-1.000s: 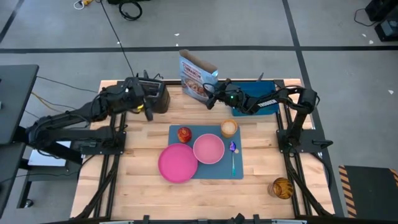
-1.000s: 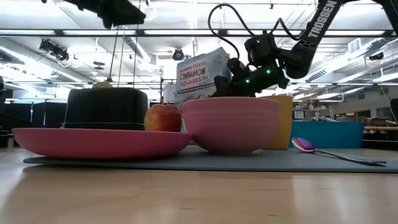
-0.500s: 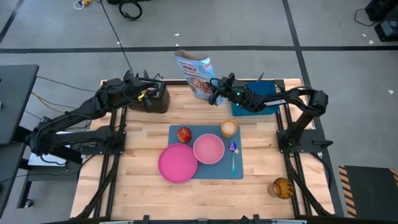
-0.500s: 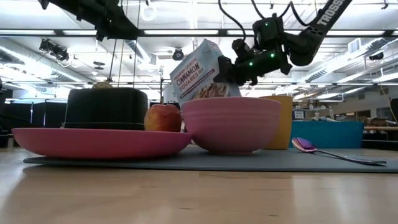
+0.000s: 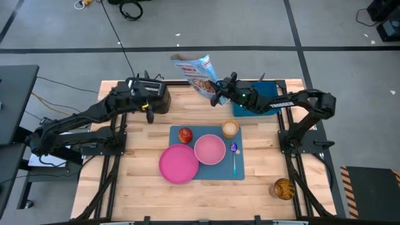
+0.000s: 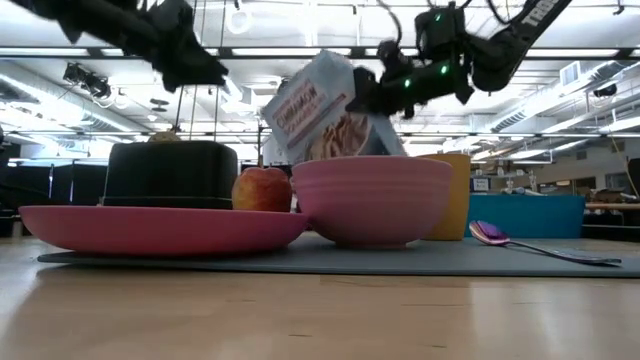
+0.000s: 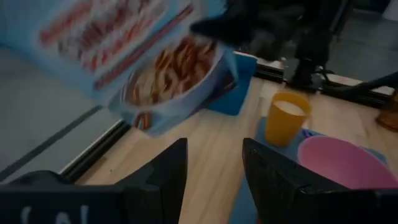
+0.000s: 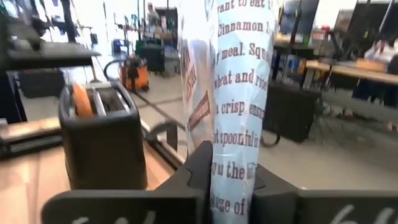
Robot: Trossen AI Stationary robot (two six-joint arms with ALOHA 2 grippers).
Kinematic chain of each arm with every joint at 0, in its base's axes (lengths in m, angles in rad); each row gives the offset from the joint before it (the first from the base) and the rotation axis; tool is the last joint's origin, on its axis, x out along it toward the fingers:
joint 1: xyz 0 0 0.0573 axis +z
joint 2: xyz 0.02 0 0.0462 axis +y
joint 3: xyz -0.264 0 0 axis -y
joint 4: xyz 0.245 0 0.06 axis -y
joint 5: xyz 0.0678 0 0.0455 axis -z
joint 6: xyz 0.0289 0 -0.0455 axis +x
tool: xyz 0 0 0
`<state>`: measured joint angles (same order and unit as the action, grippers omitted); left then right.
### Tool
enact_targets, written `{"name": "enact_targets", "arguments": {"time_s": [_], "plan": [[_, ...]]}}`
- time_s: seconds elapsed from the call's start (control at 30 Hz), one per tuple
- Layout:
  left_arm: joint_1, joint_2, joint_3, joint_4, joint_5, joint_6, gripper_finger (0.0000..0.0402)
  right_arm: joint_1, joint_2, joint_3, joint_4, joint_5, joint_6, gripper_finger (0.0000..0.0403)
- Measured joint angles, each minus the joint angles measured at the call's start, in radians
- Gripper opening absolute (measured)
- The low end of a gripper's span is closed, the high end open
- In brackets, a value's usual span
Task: Arrange a breakfast setting
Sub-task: Pour the cereal into the pink bowl
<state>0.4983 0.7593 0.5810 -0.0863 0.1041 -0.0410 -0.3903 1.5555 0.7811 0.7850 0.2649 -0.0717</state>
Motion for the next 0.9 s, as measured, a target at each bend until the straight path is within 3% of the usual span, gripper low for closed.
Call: {"name": "enact_targets", "arguments": {"time_s": [0.3, 0.5, 0.7, 0.9], "plan": [[0.023, 0.0, -0.136, 0.259, 0.004, -0.005, 0.0163, 0.049, -0.209, 0.0, -0.069, -0.047, -0.011, 0.0008], [0.04, 0.0, -0.147, 0.32, 0.105, -0.021, 0.0171, 0.107, -0.347, 0.0, -0.148, -0.175, 0.002, 0.0007], [0.037, 0.002, -0.147, 0.462, 0.157, 0.003, 0.0245, 0.135, -0.429, 0.0, -0.247, -0.344, 0.051, 0.0007], [0.002, 0.067, -0.147, 0.642, 0.201, 0.028, 0.0313, 0.164, -0.418, 0.0, -0.233, -0.36, 0.061, 0.0007]]}}
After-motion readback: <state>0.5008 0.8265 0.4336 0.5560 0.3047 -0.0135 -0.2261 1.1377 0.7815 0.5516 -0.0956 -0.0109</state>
